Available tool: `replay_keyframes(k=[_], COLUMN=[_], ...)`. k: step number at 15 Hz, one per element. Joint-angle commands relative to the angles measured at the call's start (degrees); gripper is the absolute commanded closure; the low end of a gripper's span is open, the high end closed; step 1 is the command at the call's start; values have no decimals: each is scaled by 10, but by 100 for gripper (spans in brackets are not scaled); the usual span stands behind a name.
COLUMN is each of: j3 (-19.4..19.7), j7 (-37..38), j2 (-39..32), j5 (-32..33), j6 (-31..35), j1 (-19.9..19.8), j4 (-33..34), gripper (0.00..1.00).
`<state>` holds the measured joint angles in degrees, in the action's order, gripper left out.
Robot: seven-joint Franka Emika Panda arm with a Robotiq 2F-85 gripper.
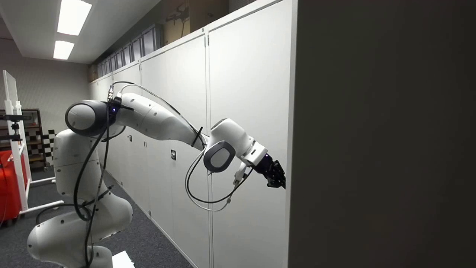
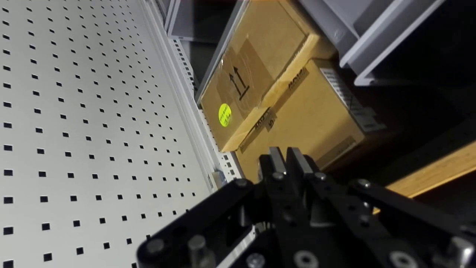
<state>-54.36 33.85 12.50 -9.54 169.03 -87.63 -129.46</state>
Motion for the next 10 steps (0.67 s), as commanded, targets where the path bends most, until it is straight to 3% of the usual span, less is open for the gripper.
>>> replay_keyframes(k=[1,4,5,6,10], j3=[112,180,199,277,449], j7=[-150,-284,-328,-332,-398], j2=[-8,30,46,48,86], j5=[-74,-155,-181,-155,-113], j6=[-96,-191,-227,-250,-367], j1=[126,187,201,275,432], j4=[28,30,29,25,19], gripper=[76,67,69,71,69])
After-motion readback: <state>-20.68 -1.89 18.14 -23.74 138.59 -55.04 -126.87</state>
